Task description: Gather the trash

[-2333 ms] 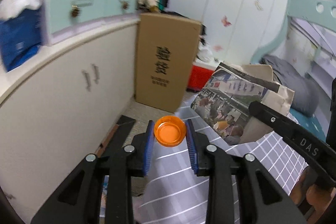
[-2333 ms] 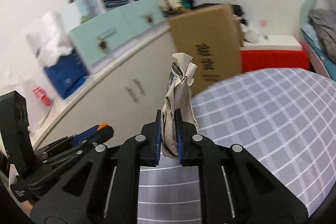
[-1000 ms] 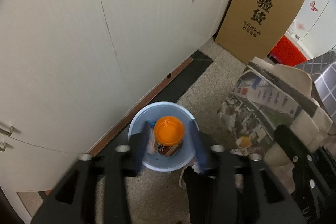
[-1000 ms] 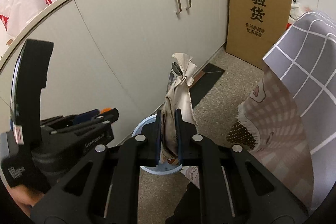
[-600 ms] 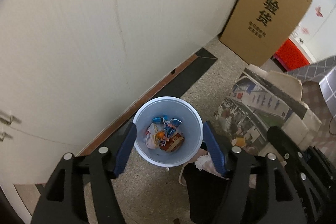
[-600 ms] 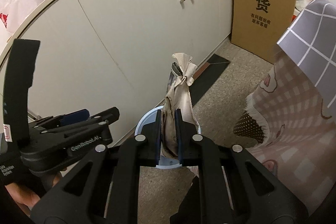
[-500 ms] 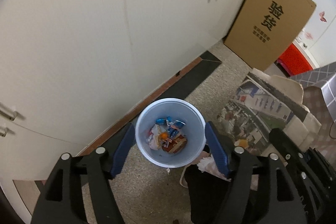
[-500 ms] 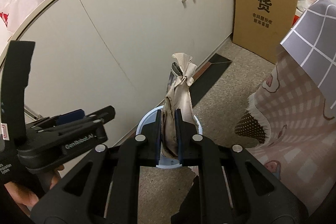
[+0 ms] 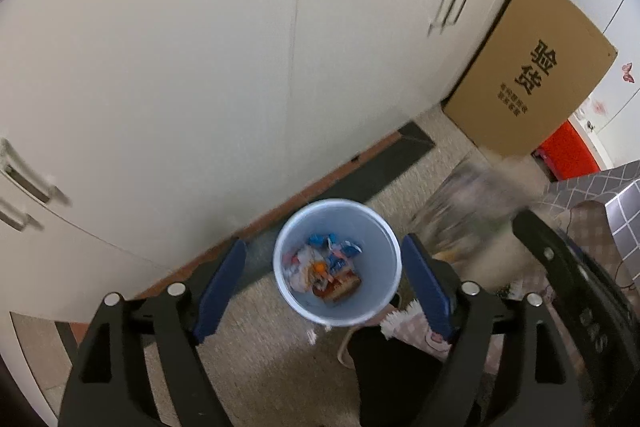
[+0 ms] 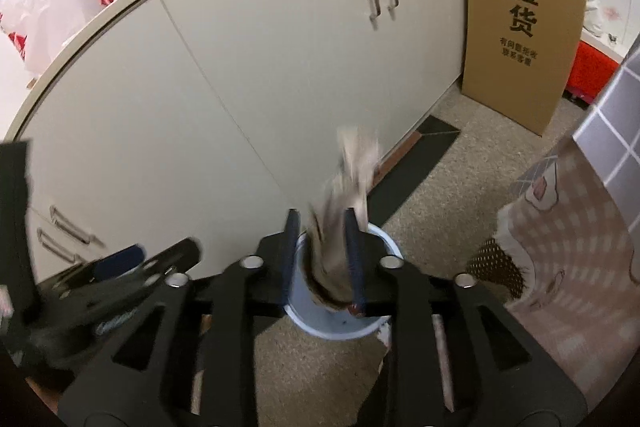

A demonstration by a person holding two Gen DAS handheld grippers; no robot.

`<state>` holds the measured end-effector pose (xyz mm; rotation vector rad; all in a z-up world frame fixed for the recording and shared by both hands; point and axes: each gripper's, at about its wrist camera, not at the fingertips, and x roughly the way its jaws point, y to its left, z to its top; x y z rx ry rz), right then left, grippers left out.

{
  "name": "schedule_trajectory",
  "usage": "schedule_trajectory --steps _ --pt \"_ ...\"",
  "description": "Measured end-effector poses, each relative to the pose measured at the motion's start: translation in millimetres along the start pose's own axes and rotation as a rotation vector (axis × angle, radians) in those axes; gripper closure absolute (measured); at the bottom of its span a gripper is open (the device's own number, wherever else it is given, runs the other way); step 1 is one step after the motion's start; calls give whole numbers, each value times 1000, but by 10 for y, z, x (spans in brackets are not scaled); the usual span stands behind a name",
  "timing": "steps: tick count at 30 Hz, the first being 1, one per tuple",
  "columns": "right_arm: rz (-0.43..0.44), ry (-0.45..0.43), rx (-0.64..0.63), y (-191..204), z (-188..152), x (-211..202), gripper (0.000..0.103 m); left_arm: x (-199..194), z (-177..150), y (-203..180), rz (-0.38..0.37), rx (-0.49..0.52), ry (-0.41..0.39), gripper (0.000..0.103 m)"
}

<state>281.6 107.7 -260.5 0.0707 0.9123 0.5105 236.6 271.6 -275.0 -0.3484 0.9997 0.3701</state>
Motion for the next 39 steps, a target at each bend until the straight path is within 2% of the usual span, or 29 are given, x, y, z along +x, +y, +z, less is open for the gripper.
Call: schedule_trajectory --steps 1,5,8,13,17,21,25,30,35,39 --pt "9 -4 9 -10 13 1 39 -68 1 -10 6 10 -21 25" --pt "19 -11 39 -34 41 -107 39 -295 12 -9 14 24 -66 24" --pt "7 -40 59 -51 50 -362 39 -552 10 -59 6 42 -127 24" --pt "-25 -120 67 -81 116 -970 34 -1070 10 -227 -49 80 -209 24" --pt "-51 -210 35 -69 153 -1624 28 -1605 -68 -454 -73 153 -299 24" --pt "-80 -289 20 -113 134 -2224 20 -2051 -162 -637 -129 202 -362 23" --pt "-139 -353 33 -220 14 -2833 13 -2531 -318 -809 -189 221 -455 21" --pt "-222 -431 67 -349 -226 -3479 12 -3027 -566 -1021 -243 291 -540 17" --pt "-294 -529 65 -343 -443 -3970 9 -3375 -771 -1230 -287 356 -565 16" --pt "-309 -567 60 -336 -599 -4240 9 -3590 -909 -1282 -320 359 -598 16"
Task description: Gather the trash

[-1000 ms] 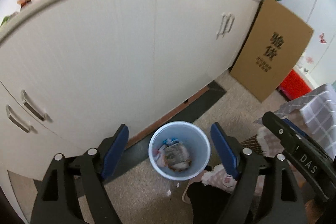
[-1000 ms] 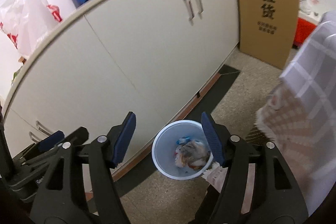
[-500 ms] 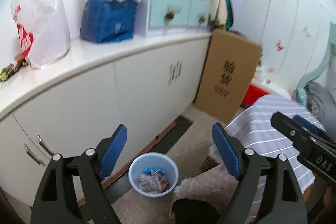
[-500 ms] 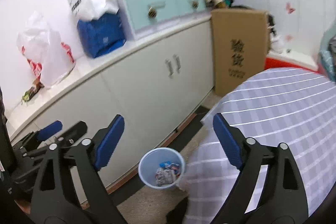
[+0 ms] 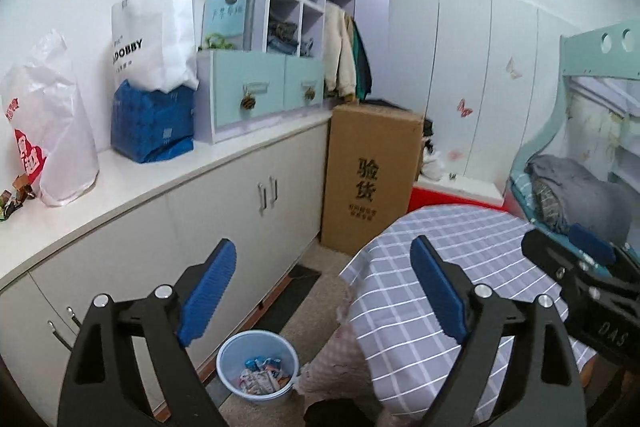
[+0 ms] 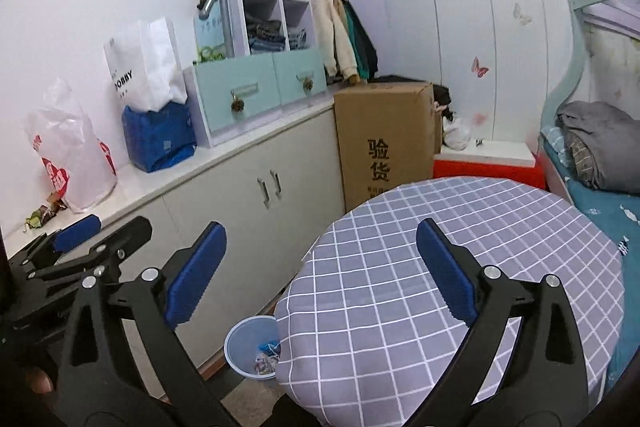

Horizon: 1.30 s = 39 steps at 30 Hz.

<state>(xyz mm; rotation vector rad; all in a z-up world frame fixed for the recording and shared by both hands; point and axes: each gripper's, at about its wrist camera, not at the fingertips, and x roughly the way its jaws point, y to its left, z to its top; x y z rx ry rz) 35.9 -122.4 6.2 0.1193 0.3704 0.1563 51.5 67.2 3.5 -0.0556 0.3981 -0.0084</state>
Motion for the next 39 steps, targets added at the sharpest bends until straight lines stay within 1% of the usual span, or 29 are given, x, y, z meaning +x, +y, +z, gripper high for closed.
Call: schedule_trajectory --steps 5,8,12,15,17,21,26,29,39 --pt "-11 -41 -20 -18 7 -258 9 -271 39 -176 1 26 -59 12" --pt "-29 -67 -33 -20 12 -399 9 -381 59 -271 -11 43 -68 10" --pt "-64 -105 -55 -15 12 -576 9 -474 74 -389 -4 70 -83 10" --pt "-72 -119 -54 -43 6 -666 9 -513 72 -427 -12 80 -86 10" --pt "-72 -123 -49 -75 9 -707 9 -544 66 -472 -20 86 -89 10" --pt "-74 -127 -40 -138 4 -762 9 -580 52 -549 -8 106 -99 10" --pt "-78 -132 -33 -188 5 -793 9 -618 56 -560 -8 102 -114 10" --pt "-77 -133 -28 -215 4 -810 9 -620 47 -556 -22 99 -118 10" --pt "-71 -125 -8 -299 -30 -812 9 -611 11 -628 -28 117 -110 10"
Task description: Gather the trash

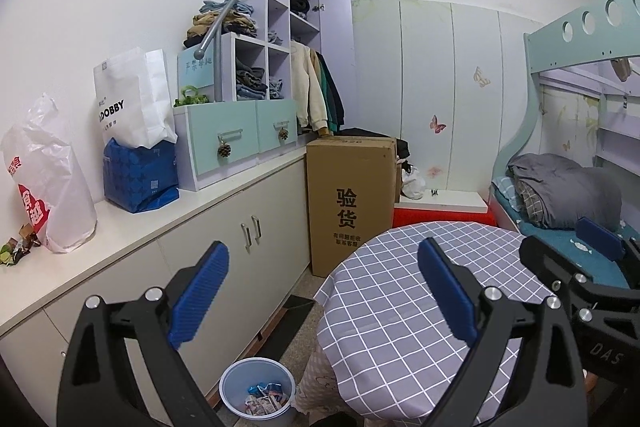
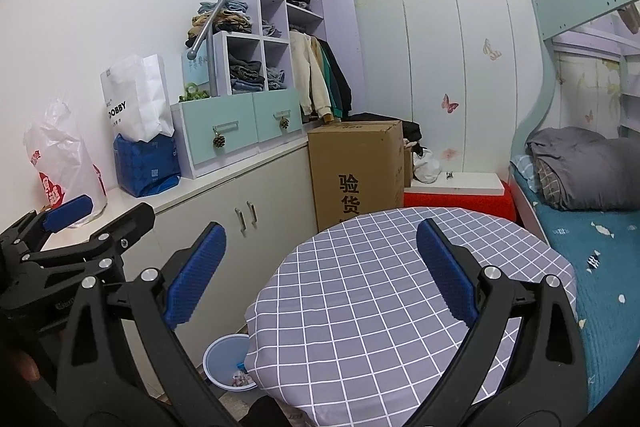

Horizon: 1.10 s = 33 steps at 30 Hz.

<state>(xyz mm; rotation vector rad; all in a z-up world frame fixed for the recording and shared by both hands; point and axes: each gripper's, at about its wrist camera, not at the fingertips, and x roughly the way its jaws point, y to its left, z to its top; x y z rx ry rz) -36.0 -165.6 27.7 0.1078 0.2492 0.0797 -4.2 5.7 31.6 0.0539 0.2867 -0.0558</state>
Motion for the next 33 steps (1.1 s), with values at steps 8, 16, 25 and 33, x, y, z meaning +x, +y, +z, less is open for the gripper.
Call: schedule_trajectory --steps 8,16,25,33 --pt "26 7 18 -39 -3 5 9 25 -1 2 0 -1 7 10" --pt "52 19 34 -78 -6 11 9 50 -18 19 3 -2 16 10" --pt "51 22 36 -80 -8 25 9 81 -28 24 8 -4 20 10" --pt "50 29 36 -70 -27 48 9 91 -41 25 8 -7 22 9"
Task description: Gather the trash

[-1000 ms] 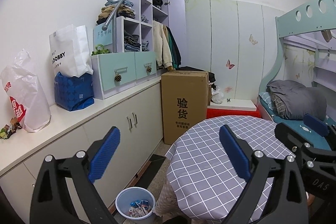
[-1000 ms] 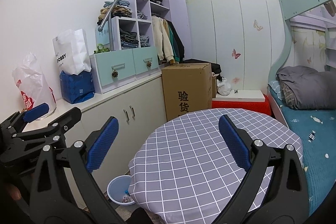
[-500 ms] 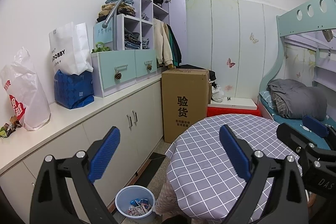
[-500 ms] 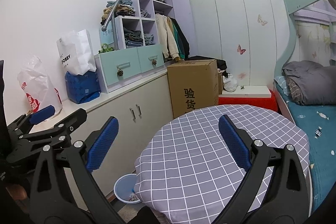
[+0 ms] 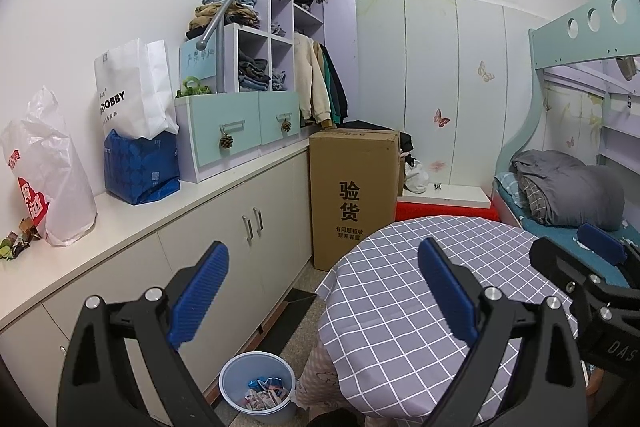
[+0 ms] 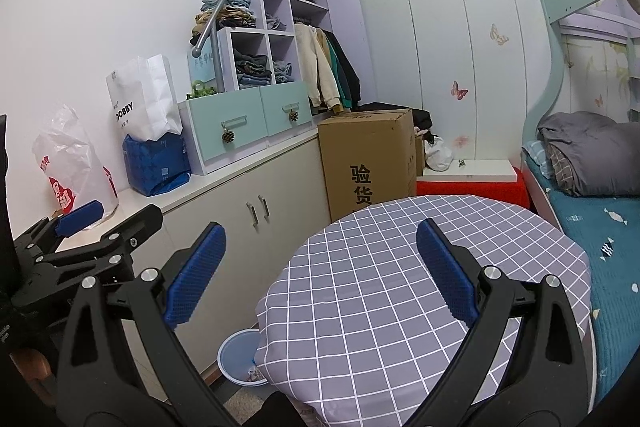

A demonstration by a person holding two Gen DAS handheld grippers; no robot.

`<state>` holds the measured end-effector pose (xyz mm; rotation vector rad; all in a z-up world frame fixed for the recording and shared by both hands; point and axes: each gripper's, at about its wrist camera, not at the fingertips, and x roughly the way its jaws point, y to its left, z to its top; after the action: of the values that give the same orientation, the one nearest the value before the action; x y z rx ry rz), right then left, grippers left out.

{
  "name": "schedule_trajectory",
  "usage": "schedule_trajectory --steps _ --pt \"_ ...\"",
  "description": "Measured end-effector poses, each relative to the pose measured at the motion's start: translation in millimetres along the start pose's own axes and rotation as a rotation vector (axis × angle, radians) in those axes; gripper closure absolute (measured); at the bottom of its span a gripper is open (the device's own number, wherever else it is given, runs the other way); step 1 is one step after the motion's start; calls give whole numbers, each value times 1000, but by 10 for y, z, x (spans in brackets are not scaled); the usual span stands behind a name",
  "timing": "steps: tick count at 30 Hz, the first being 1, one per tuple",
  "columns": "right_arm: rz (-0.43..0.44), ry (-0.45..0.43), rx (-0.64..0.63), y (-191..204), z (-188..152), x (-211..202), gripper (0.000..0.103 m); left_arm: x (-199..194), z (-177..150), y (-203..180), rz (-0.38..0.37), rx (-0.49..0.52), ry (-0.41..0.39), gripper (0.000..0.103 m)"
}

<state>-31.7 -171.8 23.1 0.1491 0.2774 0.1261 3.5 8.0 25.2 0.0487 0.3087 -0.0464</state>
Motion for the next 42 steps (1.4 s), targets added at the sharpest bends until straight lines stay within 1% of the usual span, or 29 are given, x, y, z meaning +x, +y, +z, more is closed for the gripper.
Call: schedule_trajectory --steps 42 --pt "10 18 3 11 -129 57 9 18 -26 -11 3 -9 1 9"
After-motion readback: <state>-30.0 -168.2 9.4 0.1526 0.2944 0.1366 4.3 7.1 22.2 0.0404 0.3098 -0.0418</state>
